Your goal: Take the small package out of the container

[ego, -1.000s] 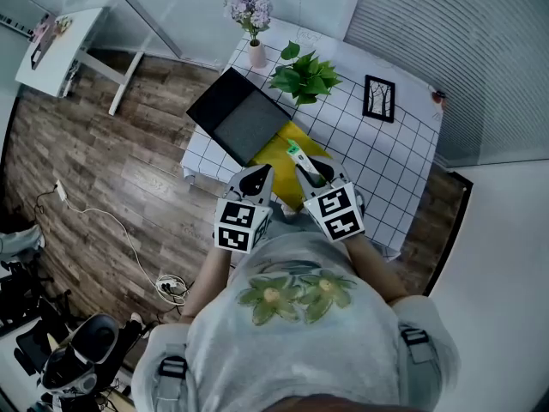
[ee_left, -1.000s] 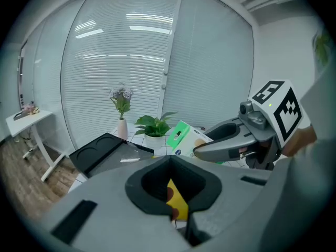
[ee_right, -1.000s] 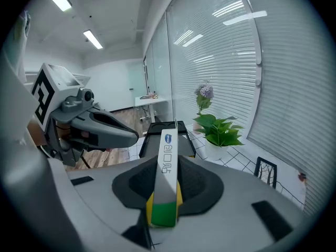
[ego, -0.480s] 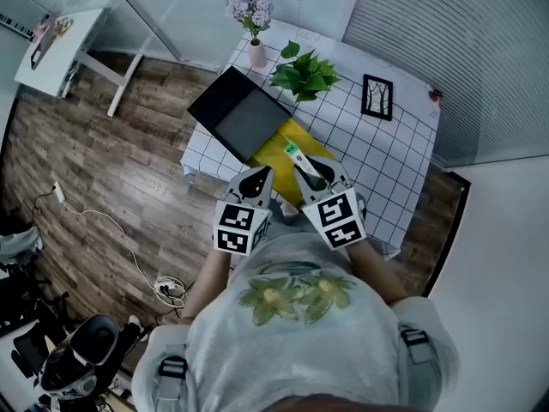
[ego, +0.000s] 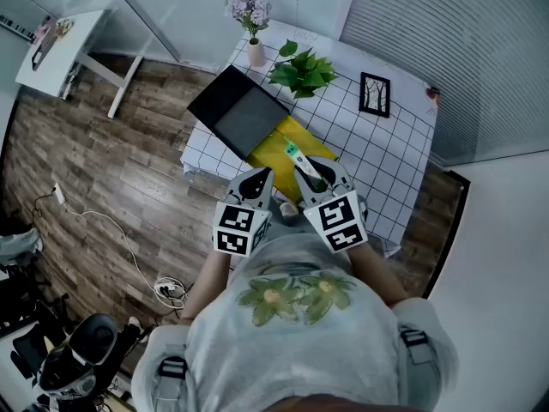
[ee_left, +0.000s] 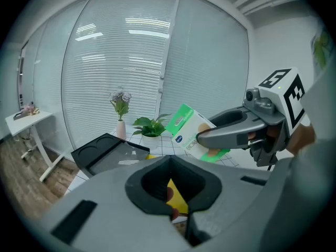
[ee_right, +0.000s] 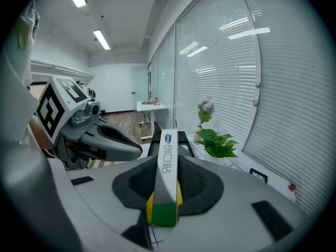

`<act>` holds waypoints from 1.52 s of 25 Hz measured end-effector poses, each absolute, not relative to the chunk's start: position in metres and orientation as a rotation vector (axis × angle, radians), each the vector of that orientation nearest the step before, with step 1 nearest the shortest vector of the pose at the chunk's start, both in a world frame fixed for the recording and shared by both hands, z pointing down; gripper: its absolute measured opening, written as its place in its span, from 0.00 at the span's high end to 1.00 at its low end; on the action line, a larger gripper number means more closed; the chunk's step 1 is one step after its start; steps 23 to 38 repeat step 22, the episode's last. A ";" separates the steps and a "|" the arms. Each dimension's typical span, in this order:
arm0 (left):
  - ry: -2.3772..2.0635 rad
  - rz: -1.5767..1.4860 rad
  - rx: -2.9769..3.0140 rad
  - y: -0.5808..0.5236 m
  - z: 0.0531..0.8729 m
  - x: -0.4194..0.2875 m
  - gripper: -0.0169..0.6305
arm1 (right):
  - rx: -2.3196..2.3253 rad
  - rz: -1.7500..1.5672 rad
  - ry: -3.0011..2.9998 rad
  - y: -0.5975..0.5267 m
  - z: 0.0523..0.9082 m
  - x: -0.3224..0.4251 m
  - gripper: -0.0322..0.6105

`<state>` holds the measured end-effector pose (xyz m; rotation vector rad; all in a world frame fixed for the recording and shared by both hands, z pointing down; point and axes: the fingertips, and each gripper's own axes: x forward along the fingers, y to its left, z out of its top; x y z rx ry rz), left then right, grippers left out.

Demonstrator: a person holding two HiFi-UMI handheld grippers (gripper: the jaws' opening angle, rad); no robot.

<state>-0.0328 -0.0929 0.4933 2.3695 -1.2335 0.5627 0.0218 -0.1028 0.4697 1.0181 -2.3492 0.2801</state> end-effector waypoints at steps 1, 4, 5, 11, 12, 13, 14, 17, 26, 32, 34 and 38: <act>-1.232 0.560 2.369 -0.092 0.493 -0.032 0.96 | 1.018 0.279 -2.350 -0.101 0.469 0.022 0.81; -1.227 0.557 2.368 -0.088 0.494 -0.030 0.96 | 1.018 0.279 -2.352 -0.098 0.469 0.023 0.81; -1.226 0.558 2.368 -0.087 0.495 -0.029 0.96 | 1.017 0.280 -2.353 -0.096 0.469 0.024 0.81; -1.211 0.568 2.368 -0.078 0.497 -0.026 0.96 | 1.016 0.288 -2.352 -0.088 0.471 0.026 0.81; -1.211 0.568 2.367 -0.076 0.498 -0.026 0.96 | 1.015 0.288 -2.353 -0.087 0.471 0.026 0.81; -1.212 0.568 2.366 -0.076 0.498 -0.026 0.96 | 1.014 0.288 -2.354 -0.086 0.471 0.026 0.81; -1.213 0.569 2.364 -0.075 0.498 -0.027 0.96 | 1.014 0.289 -2.355 -0.086 0.471 0.026 0.81; -1.217 0.571 2.363 -0.074 0.499 -0.027 0.96 | 1.011 0.293 -2.352 -0.084 0.474 0.027 0.81; -1.215 0.574 2.361 -0.070 0.499 -0.026 0.96 | 0.998 0.300 -2.346 -0.081 0.478 0.028 0.81; -1.215 0.574 2.361 -0.070 0.499 -0.026 0.96 | 0.998 0.300 -2.346 -0.081 0.478 0.028 0.81; -1.215 0.574 2.361 -0.070 0.499 -0.026 0.96 | 0.998 0.300 -2.346 -0.081 0.478 0.028 0.81; -1.215 0.574 2.361 -0.070 0.499 -0.026 0.96 | 0.998 0.300 -2.346 -0.081 0.478 0.028 0.81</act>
